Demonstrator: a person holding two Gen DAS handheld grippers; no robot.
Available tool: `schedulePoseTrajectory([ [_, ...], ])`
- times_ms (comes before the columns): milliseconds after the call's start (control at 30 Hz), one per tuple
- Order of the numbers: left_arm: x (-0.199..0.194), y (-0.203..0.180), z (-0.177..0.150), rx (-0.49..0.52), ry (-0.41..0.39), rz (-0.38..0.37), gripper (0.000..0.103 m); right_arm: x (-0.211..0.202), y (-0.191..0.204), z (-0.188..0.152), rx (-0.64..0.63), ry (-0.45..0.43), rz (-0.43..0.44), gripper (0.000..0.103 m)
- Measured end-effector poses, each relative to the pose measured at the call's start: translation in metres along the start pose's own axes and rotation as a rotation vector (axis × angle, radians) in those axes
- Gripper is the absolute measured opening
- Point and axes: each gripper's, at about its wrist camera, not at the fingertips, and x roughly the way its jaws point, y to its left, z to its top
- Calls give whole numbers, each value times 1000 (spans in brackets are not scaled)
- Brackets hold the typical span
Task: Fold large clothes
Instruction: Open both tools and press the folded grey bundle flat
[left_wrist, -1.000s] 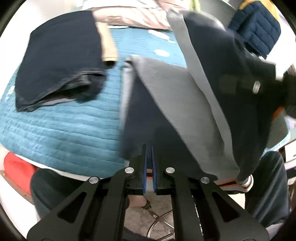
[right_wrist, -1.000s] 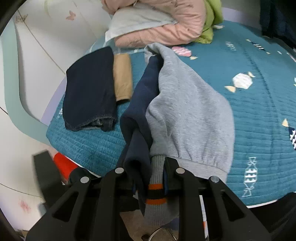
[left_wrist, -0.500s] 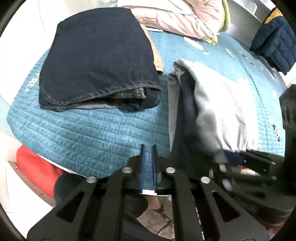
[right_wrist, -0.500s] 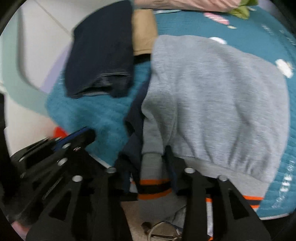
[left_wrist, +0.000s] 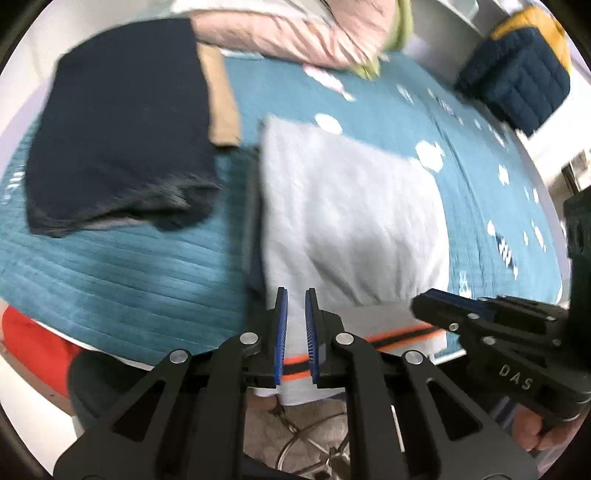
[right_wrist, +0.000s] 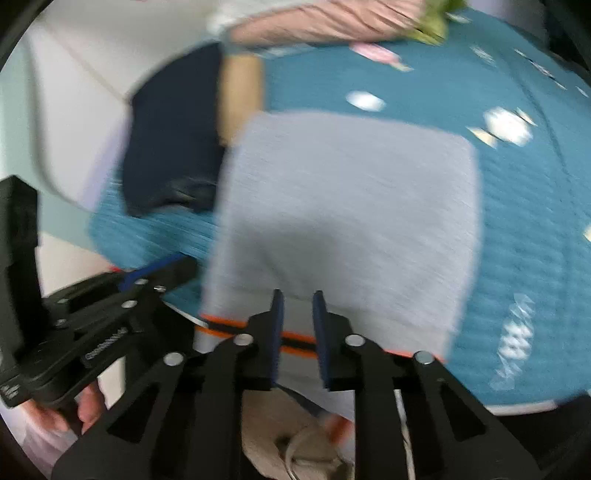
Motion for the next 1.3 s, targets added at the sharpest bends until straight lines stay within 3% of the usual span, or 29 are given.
schedulePoseTrajectory([
  [100,31,-1,-8,1,99,8,10,8,-17,-14,21,43,-78,10],
  [167,50,6,-10,0,109,46,4,35,-36,-20,82,117,-101,10],
  [267,59,10,-4,-11,117,29,3,55,-54,-25,129,118,-44,11],
  [433,44,0,-5,33,160,73,3,35,-53,-34,133,156,-23,11],
  [533,50,4,-16,55,168,135,3,55,-52,-45,125,211,-33,11],
  [633,57,3,-15,56,174,152,3,59,-52,-43,124,217,-34,12],
  [833,20,-10,12,67,111,158,3,2,-57,-13,145,51,-8,12],
  [933,23,-8,40,45,73,150,3,-2,-68,12,169,0,-49,12],
  [1033,57,-5,66,19,113,147,3,26,-81,32,169,28,-113,12],
  [1100,102,8,76,-41,218,232,3,56,-89,34,207,80,-108,11],
  [1133,111,10,79,-48,222,240,3,58,-93,34,242,77,-88,11],
  [1233,100,-4,83,4,195,284,3,41,-88,37,221,77,-96,11],
  [1300,83,-13,89,24,166,266,3,25,-89,40,212,47,-84,12],
])
